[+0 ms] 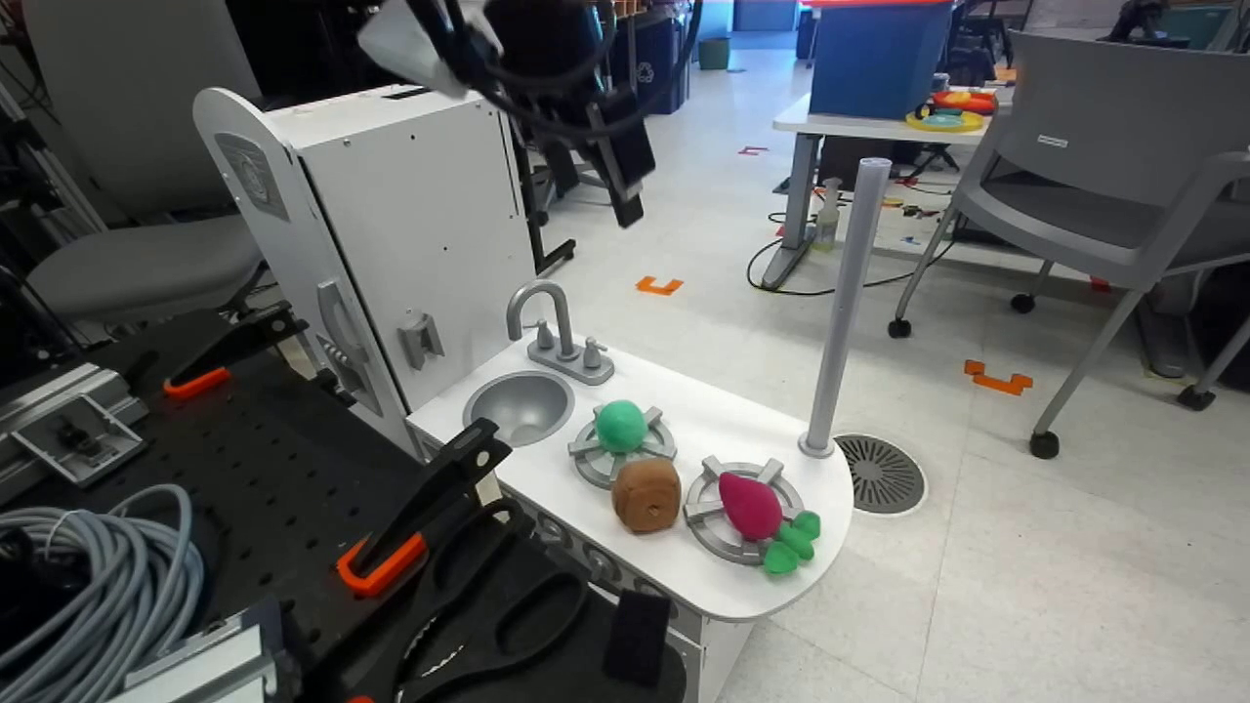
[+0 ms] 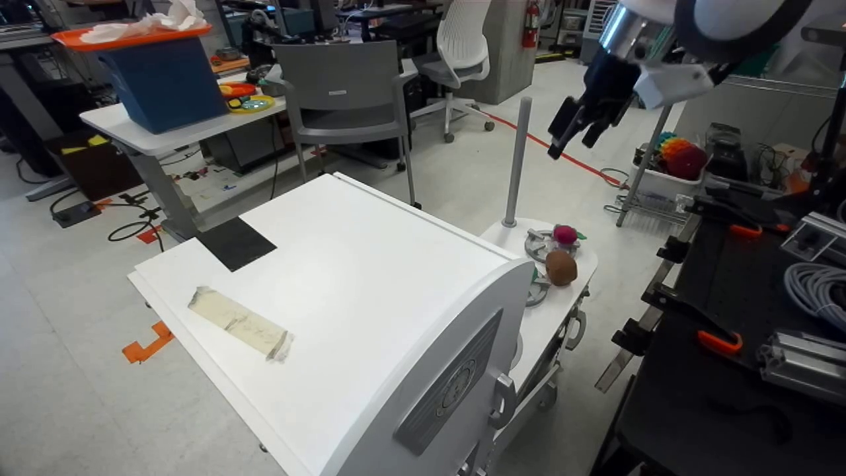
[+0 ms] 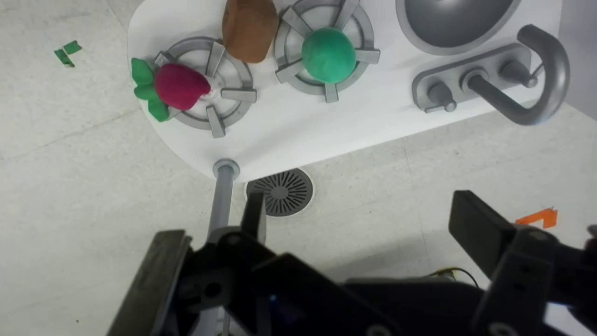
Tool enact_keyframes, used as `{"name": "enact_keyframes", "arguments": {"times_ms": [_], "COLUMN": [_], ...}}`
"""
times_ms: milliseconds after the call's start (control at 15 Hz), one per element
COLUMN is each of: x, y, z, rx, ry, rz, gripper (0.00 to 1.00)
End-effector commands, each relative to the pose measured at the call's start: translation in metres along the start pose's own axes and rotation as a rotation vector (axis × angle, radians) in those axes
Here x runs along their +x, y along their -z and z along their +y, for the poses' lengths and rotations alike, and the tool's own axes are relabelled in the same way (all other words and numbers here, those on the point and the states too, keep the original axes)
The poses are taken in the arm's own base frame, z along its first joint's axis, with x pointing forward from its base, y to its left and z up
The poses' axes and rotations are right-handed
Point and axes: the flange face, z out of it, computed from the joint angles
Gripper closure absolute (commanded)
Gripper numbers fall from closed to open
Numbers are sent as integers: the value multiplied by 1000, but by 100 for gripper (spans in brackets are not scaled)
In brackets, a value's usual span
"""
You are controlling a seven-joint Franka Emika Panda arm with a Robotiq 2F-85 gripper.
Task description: Put the green sponge in the sink
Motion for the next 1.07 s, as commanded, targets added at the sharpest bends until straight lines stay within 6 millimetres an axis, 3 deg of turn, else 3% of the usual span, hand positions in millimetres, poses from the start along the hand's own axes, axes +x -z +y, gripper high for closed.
{"name": "enact_keyframes", "arguments": {"times_ms": [0,200,333,800,1000], "x": [2,-4,-12,-44,-45], "y": [-73,-128,-153,-205,-228], "z": [-15,-25,-31,-38,-41], "rx": [-14,-25,-12,56,61], "ry": [19,30,63,159,152], "rz": [-37,-97,-95,-32,-38], "gripper": [0,0,0,0,0]}}
